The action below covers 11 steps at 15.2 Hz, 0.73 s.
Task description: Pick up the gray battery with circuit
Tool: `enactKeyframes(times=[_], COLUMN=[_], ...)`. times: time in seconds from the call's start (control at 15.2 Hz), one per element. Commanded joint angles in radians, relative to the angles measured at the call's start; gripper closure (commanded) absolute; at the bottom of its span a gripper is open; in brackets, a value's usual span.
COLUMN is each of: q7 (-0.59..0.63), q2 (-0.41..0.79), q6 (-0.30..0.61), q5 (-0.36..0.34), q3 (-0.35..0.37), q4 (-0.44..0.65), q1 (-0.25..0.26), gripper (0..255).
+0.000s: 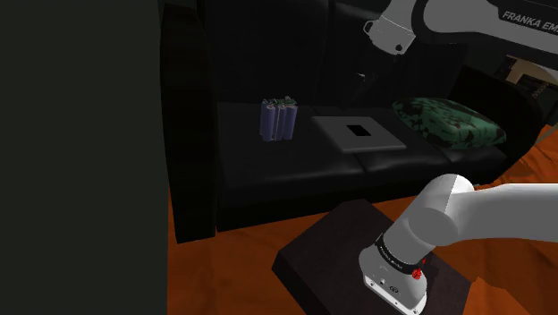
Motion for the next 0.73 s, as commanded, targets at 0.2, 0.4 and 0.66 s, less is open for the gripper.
enactKeyframes(times=[0.2,0.4,0.66], q7=[0.016,0.034,0.063], q2=[0.125,0.252,0.421], q6=[0.059,0.107,0.153], q5=[-0.003,-0.012,-0.032], q3=[0.021,0.043,0.069], q4=[0.053,0.117,0.221], q1=[-0.006,-0.012,-0.021], gripper=[0,0,0])
